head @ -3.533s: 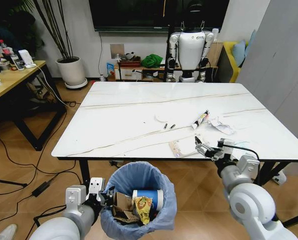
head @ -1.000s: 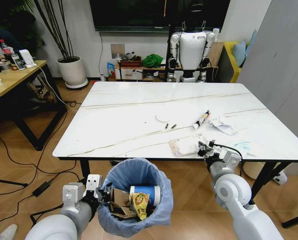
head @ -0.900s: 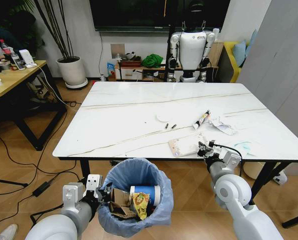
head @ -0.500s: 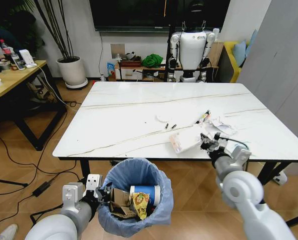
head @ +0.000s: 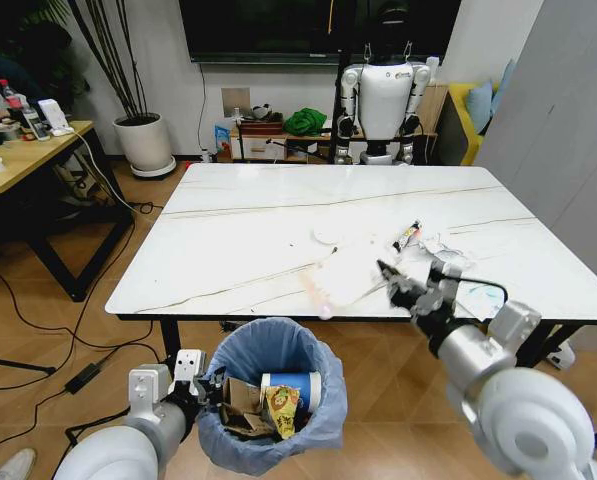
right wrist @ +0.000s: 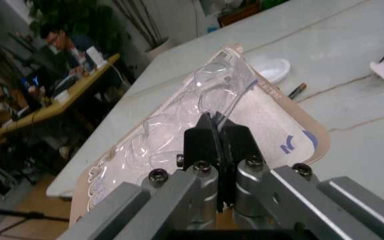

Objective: Pick up the trash bin and place the trash from the table into it.

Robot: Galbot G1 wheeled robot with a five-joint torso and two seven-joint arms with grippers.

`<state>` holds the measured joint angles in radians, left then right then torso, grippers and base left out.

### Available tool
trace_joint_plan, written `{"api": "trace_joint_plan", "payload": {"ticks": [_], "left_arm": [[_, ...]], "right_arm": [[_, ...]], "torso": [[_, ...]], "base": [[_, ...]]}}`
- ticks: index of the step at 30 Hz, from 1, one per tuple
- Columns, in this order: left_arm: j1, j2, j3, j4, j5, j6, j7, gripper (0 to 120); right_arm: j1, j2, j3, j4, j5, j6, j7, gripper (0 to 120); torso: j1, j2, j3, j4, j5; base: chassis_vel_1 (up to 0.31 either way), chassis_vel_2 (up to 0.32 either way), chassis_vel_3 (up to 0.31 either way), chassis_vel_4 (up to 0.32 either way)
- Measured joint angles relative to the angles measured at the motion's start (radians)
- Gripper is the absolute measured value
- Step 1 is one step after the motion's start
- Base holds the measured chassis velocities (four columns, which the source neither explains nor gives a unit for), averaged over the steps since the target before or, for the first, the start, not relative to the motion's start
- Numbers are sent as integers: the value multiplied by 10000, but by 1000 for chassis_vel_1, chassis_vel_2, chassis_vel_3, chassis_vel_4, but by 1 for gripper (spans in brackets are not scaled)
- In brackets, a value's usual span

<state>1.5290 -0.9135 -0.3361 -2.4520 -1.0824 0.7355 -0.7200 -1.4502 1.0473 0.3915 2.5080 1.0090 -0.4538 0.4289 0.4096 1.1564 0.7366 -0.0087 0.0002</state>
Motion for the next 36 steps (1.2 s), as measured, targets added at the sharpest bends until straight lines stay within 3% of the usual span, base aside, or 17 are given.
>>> {"api": "trace_joint_plan", "payload": {"ticks": [9, 20, 32, 36], "left_arm": [[-20, -54, 23, 31, -82, 0, -111, 0], [-167, -7, 58, 129, -297, 0, -234, 0], [-202, -28, 219, 222, -316, 0, -276, 0], [-203, -49, 308, 231, -308, 0, -301, 0]], "right_arm": [[-952, -880, -751, -11, -566, 24, -623, 0], [-1574, -1197, -1540, -52, -2167, 446, -2050, 0], [-1413, -1365, -2051, -67, -3250, 380, -2636, 0], [-1321, -1398, -2178, -70, -3511, 370, -2640, 14]], "torso": [[1, 0, 0, 2, -1], [2, 0, 0, 1, -2], [3, 0, 1, 2, -1], [3, 0, 1, 2, -2]], "base": [[0, 0, 0, 0], [0, 0, 0, 0], [0, 0, 0, 0], [0, 0, 0, 0]]}}
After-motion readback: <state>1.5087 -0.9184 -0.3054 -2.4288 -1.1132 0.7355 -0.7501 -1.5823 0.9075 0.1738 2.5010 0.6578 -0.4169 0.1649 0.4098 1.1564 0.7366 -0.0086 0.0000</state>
